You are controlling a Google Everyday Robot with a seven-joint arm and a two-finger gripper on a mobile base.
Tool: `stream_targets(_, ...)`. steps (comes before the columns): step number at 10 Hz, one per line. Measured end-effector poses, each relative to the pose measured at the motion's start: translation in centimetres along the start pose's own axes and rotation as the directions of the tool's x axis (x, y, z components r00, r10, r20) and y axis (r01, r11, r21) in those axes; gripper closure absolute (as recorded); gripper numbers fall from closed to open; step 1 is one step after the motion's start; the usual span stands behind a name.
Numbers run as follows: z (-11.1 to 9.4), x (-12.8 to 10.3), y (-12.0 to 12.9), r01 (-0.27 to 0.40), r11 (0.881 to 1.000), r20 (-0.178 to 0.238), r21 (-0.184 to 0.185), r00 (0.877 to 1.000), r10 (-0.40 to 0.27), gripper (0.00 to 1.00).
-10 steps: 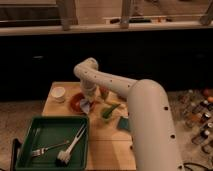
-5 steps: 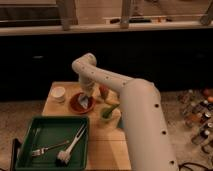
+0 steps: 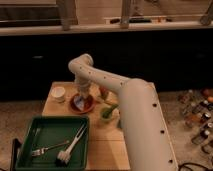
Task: Wipe red bowl with towel
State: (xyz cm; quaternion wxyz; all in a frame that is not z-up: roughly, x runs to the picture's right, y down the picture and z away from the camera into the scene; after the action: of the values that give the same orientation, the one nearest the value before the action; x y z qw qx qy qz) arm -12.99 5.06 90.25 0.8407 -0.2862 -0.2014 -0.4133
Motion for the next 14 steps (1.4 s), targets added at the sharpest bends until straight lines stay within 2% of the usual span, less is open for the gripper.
stream_targets(14,-0.08,-0.03,0.28,0.004,1.0,0.008,0.008,1.0,-0.004,1.0)
